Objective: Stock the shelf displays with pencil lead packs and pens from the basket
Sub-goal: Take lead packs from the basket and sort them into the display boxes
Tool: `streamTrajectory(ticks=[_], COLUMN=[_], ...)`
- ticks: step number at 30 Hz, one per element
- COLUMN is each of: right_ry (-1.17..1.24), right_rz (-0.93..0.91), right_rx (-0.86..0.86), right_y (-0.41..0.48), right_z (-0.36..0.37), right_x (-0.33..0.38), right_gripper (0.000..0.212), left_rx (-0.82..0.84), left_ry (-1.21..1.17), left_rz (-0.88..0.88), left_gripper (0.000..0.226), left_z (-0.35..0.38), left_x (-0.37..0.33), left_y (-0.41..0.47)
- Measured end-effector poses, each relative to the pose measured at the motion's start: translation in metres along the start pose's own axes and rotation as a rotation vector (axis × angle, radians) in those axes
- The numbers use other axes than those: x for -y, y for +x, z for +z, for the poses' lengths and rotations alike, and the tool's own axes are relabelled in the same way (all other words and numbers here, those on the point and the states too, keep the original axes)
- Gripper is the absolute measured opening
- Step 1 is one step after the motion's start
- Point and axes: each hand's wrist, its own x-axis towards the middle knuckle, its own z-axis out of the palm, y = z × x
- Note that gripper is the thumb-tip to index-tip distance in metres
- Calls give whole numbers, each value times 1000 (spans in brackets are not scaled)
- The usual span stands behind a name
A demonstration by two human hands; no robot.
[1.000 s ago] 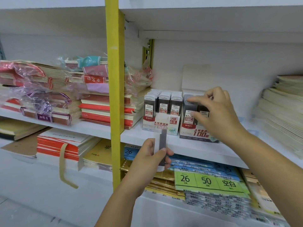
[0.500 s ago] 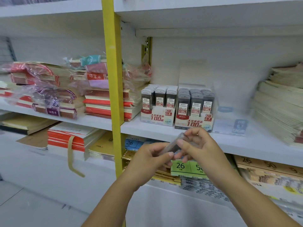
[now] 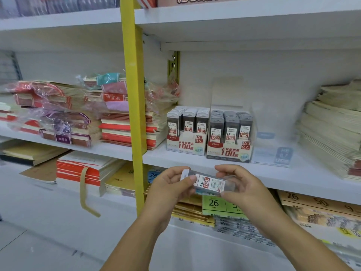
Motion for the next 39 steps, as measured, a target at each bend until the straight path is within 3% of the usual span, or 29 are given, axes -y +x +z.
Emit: streamTrajectory(ticks=[4, 9, 12, 15, 20, 24, 29, 33, 36, 39], right_ry=[-56, -224, -237, -309, -587, -867, -849, -1043, -1120, -1009], right_rz=[-5, -86, -282, -550, -756, -718, -541, -481, -462, -504], right_rx=[53, 176, 39, -138, -194, -176, -208, -140, -132, -151], right_y=[3, 18, 39, 69, 114, 135, 162, 168, 163, 136], right_z=[3, 7, 11, 22, 48, 60, 60, 66, 67, 59], right_x=[3, 12, 40, 74, 108, 104, 99, 87, 90, 89], right_gripper=[39, 66, 62, 44, 39, 38, 36, 25, 34, 47], left_rx=[6, -32, -144, -260, -221, -200, -205, -191, -142, -165], left_ry=[158, 314, 542, 892, 1205, 1274, 1243, 1237, 1206, 1085], left_rz=[89, 191, 367, 558, 522, 541, 588, 592, 569, 599], left_gripper=[25, 23, 20, 40, 61, 66, 64, 62, 60, 49], left_z=[9, 16, 5, -9, -28, -32, -32, -34, -37, -34], left_x=[-2, -2, -5, -4, 5, 12, 12, 12, 8, 3], left_y=[3, 12, 25, 40, 63, 68, 70, 69, 67, 51])
